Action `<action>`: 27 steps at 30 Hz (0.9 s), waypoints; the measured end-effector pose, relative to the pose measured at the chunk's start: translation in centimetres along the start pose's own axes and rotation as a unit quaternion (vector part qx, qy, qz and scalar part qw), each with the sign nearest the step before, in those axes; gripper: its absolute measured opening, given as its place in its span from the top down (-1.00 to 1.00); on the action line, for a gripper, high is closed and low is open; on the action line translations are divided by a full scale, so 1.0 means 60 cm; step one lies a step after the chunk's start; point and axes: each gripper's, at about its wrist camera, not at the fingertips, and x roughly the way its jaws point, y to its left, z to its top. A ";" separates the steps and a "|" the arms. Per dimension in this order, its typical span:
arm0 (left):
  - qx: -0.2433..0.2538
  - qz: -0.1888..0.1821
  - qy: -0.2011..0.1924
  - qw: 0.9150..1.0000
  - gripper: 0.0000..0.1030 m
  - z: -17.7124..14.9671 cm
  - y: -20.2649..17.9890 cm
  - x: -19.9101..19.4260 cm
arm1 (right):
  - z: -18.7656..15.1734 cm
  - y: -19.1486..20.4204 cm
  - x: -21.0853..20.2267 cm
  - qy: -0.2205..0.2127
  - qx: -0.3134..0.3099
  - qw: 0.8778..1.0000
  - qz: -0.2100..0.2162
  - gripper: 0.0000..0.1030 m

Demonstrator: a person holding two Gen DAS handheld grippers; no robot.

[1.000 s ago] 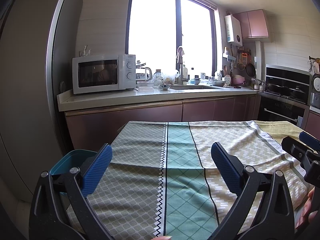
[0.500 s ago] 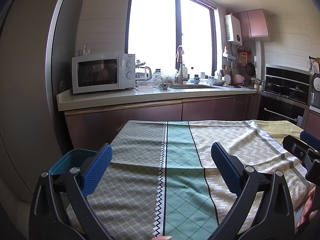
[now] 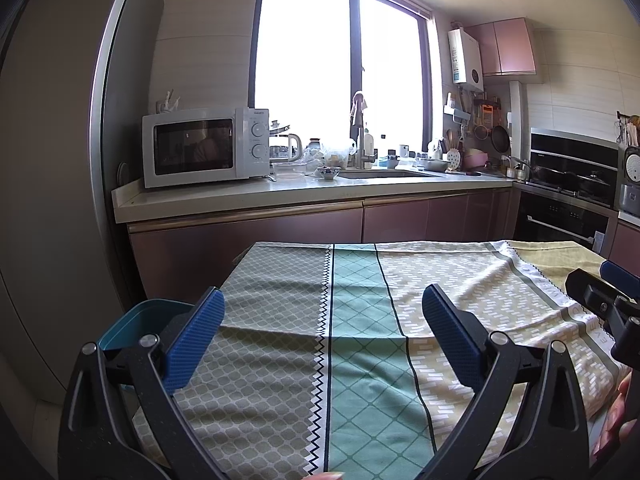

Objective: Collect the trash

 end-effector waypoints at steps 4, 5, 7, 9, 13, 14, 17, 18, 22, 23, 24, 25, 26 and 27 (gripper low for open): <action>0.000 0.000 0.000 1.000 -0.89 0.001 0.000 0.000 | 0.001 0.000 -0.001 -0.001 0.000 1.000 -0.001 -0.87; 0.000 0.000 0.000 1.000 -0.89 0.002 0.000 0.000 | 0.001 -0.001 0.000 -0.001 0.000 1.000 -0.002 -0.87; 0.000 0.000 0.000 1.000 -0.89 0.000 0.000 0.000 | 0.001 0.000 -0.001 -0.001 0.000 1.000 -0.001 -0.87; 0.000 0.000 0.000 1.000 -0.89 0.000 0.000 0.000 | 0.000 0.000 -0.001 -0.001 0.000 1.000 -0.002 -0.87; -0.001 -0.001 0.000 1.000 -0.89 0.000 0.000 0.000 | 0.001 0.001 -0.002 -0.001 0.000 1.000 -0.002 -0.87; 0.000 0.000 0.000 1.000 -0.89 0.001 0.000 0.000 | 0.001 0.000 -0.002 -0.001 0.001 1.000 -0.002 -0.87; 0.000 0.000 0.001 1.000 -0.89 0.002 0.000 0.001 | 0.001 -0.001 -0.002 -0.001 0.000 1.000 -0.002 -0.87; 0.000 0.000 0.001 1.000 -0.89 0.000 -0.001 0.001 | 0.001 0.000 -0.002 -0.001 0.000 1.000 -0.002 -0.87; 0.000 -0.001 0.001 1.000 -0.89 -0.002 -0.001 0.001 | 0.001 -0.001 -0.001 -0.001 0.000 1.000 -0.002 -0.87; 0.000 -0.001 0.001 1.000 -0.89 0.000 0.000 0.002 | 0.001 -0.002 -0.001 -0.001 0.000 1.000 -0.002 -0.87; 0.000 -0.001 0.001 1.000 -0.89 0.000 0.000 0.002 | 0.001 -0.002 -0.001 -0.001 0.000 1.000 -0.002 -0.87; 0.000 -0.001 0.001 1.000 -0.89 -0.002 -0.001 0.001 | 0.001 -0.001 -0.001 -0.001 0.000 1.000 -0.002 -0.87; 0.000 0.000 0.001 1.000 -0.89 -0.001 -0.001 0.002 | 0.001 -0.001 -0.001 -0.001 -0.001 1.000 -0.002 -0.87; 0.000 -0.001 0.001 1.000 -0.89 -0.001 0.000 0.002 | 0.001 -0.002 -0.002 -0.001 -0.001 1.000 -0.002 -0.87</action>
